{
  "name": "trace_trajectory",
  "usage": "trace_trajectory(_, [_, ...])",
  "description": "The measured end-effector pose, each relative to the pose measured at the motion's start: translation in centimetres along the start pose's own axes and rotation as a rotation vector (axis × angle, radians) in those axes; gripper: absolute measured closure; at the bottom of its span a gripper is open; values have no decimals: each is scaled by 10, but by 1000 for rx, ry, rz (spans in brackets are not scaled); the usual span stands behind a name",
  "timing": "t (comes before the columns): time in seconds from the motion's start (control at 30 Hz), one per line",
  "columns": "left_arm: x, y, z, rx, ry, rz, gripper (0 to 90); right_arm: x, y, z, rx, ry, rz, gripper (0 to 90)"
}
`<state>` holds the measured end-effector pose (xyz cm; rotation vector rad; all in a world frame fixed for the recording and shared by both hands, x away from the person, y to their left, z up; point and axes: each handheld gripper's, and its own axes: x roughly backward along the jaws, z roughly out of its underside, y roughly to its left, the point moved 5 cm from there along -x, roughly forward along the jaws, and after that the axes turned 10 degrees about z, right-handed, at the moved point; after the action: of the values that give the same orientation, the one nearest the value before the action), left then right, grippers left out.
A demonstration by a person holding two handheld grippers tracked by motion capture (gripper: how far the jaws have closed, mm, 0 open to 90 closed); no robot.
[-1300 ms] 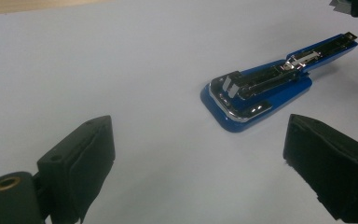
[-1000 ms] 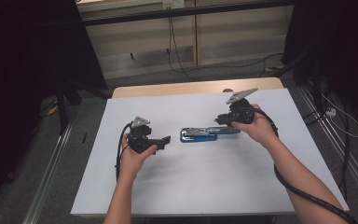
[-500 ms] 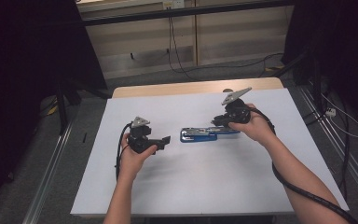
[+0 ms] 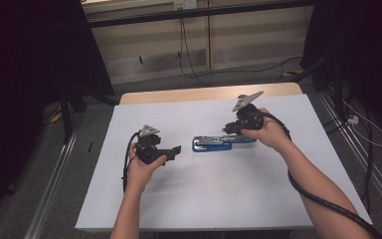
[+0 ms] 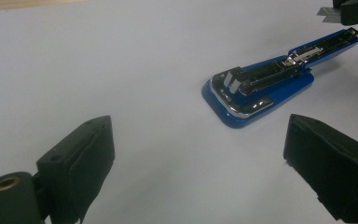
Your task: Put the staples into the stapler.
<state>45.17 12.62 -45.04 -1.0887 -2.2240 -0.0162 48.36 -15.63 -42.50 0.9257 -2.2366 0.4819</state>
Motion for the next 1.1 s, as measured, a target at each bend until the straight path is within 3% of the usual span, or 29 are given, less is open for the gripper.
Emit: trace_trajectory(1.1, [0,2,2,4,0,-3,89,-25,11,-15,97,44,-56,790])
